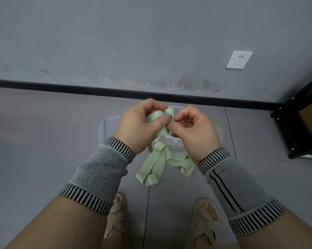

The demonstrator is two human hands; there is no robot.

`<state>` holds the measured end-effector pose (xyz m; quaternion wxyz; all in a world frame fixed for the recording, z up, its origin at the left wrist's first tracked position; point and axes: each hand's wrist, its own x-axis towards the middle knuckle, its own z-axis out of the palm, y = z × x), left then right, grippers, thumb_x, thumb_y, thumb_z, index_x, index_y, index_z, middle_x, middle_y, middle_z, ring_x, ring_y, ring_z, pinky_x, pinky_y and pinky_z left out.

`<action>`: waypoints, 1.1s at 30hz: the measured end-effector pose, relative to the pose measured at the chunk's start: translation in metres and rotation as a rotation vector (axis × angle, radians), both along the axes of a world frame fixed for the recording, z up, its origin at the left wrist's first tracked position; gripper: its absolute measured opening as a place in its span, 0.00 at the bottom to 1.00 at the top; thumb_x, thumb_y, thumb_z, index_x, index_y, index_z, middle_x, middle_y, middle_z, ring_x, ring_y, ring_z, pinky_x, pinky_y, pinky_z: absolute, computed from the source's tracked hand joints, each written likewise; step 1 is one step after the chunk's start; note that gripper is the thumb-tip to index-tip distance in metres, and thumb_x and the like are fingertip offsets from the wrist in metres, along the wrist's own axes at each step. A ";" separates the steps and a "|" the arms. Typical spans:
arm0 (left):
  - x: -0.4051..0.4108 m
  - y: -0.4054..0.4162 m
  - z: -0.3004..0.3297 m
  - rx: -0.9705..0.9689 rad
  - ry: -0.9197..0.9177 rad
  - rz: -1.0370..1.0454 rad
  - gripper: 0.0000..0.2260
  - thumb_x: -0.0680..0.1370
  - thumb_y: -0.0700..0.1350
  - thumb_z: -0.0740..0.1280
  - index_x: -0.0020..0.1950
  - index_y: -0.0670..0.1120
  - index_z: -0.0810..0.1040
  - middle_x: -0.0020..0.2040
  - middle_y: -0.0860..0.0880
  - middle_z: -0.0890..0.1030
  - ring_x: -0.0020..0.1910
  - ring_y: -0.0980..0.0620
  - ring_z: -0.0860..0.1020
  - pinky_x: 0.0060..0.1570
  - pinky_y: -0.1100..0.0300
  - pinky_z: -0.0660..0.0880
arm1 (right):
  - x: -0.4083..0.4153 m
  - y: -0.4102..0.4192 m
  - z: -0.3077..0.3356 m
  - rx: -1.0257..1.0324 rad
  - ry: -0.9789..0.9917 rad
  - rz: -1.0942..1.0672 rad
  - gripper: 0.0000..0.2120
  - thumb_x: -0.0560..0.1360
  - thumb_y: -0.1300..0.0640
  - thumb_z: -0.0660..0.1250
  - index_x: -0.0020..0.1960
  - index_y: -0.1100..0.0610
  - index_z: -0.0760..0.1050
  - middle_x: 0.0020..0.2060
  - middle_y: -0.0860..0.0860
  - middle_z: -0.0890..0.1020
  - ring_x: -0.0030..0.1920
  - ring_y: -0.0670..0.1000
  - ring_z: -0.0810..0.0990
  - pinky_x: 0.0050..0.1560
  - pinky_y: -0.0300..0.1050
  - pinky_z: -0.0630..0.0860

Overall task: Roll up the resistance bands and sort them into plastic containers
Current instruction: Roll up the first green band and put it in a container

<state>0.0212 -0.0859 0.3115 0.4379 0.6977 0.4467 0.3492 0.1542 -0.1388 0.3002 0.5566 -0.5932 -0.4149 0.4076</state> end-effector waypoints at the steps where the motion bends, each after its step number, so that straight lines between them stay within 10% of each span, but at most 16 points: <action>1: 0.001 0.000 0.000 0.006 0.008 0.005 0.06 0.72 0.47 0.72 0.43 0.56 0.78 0.42 0.52 0.82 0.42 0.54 0.81 0.46 0.54 0.80 | 0.000 -0.001 0.000 0.005 -0.037 0.005 0.12 0.69 0.64 0.74 0.36 0.52 0.73 0.33 0.51 0.79 0.36 0.51 0.79 0.43 0.53 0.80; 12: -0.012 0.007 0.002 -0.147 -0.095 -0.040 0.04 0.76 0.40 0.68 0.45 0.49 0.77 0.38 0.48 0.81 0.33 0.56 0.76 0.34 0.65 0.73 | 0.000 -0.004 -0.001 0.051 -0.245 0.219 0.34 0.68 0.68 0.73 0.62 0.38 0.67 0.49 0.50 0.74 0.42 0.48 0.77 0.45 0.40 0.78; 33: -0.016 0.007 -0.004 -0.165 -0.005 -0.139 0.10 0.72 0.45 0.72 0.47 0.51 0.71 0.37 0.50 0.81 0.34 0.53 0.76 0.39 0.55 0.74 | 0.010 -0.009 0.008 -0.029 -0.191 0.361 0.25 0.65 0.68 0.76 0.53 0.45 0.74 0.39 0.57 0.81 0.35 0.50 0.79 0.41 0.47 0.80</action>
